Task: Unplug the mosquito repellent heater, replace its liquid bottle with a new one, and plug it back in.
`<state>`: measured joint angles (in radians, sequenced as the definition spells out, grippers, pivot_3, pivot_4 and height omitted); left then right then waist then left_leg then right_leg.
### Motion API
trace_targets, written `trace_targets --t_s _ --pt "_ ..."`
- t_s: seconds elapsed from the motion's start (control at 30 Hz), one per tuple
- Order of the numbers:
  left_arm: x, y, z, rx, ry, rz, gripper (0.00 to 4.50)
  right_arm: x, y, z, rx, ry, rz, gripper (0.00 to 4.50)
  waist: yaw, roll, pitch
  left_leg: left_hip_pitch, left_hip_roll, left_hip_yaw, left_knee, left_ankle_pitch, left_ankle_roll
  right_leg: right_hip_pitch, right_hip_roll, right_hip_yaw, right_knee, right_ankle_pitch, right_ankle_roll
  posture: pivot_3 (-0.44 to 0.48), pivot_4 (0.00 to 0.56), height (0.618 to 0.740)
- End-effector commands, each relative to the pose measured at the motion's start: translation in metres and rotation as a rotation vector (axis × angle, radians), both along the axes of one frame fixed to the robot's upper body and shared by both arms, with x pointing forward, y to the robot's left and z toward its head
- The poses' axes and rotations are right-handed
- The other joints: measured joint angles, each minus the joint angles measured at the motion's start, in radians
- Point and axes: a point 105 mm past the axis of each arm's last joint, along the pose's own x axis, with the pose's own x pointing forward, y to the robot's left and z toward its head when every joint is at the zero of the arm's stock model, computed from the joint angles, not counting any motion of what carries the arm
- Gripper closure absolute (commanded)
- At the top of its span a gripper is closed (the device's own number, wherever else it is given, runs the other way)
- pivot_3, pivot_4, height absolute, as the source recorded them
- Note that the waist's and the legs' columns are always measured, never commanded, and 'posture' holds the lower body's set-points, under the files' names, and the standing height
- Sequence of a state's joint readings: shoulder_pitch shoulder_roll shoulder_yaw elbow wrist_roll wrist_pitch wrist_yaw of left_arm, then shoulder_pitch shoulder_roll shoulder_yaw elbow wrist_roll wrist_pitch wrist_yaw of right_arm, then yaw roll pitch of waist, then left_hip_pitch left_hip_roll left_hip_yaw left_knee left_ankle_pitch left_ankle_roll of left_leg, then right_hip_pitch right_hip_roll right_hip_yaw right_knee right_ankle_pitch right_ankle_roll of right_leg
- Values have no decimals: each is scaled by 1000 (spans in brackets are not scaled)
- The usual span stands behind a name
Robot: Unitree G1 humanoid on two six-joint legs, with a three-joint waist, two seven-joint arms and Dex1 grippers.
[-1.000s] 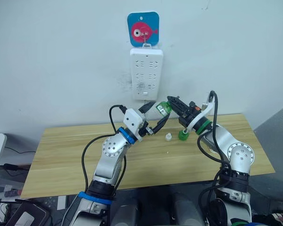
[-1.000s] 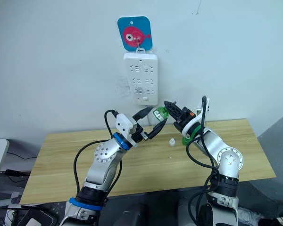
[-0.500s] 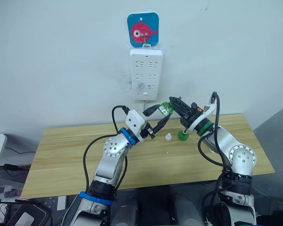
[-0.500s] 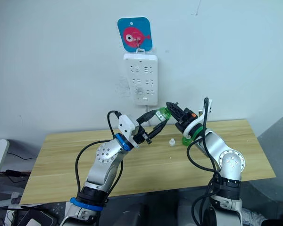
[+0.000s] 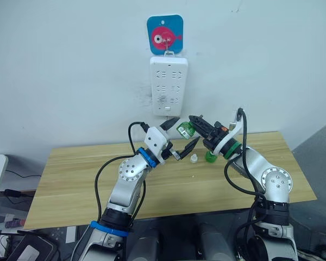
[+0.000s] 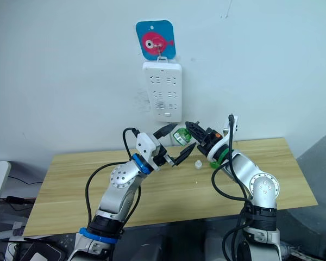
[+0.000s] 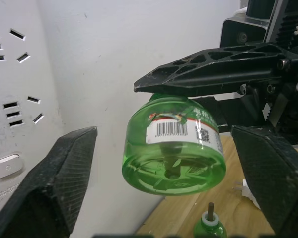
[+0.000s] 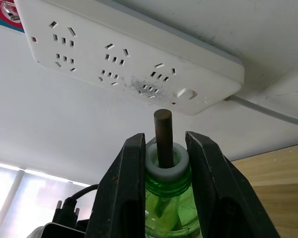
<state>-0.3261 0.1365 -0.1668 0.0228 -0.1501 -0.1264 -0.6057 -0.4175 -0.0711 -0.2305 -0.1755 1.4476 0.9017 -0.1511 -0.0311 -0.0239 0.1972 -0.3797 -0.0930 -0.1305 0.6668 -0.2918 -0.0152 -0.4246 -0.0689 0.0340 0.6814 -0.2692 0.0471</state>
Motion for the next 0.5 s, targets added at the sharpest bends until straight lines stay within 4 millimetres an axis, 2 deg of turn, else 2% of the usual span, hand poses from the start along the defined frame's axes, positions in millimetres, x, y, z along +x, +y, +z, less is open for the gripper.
trace_targets --t_s 0.03,0.13,0.23,0.4,0.5 --pt "-4 -4 13 -11 -55 -15 0 -6 2 18 27 -69 21 3648 0 0 0 0 0 0 0 0 0 0 0 0 0 0 0 4 156 740" --pt "-4 -4 13 -14 -57 -14 0 -6 2 18 25 -68 23 3648 0 0 -1 0 0 0 0 0 0 0 0 0 0 0 0 5 156 740" --pt "-6 -4 15 -23 -59 -34 640 -6 2 17 24 -67 24 3648 0 0 -2 0 0 0 0 0 0 0 0 0 0 0 0 6 157 740" --pt "-8 -4 13 -21 -51 -42 2241 -5 0 16 25 -59 15 3648 0 0 -3 0 0 0 0 0 0 0 0 0 0 0 0 6 157 740" --pt "-8 -3 13 -20 -48 -40 2265 -3 -2 16 30 -55 2 3648 0 0 -3 0 0 0 0 0 0 0 0 0 0 0 0 7 158 740"
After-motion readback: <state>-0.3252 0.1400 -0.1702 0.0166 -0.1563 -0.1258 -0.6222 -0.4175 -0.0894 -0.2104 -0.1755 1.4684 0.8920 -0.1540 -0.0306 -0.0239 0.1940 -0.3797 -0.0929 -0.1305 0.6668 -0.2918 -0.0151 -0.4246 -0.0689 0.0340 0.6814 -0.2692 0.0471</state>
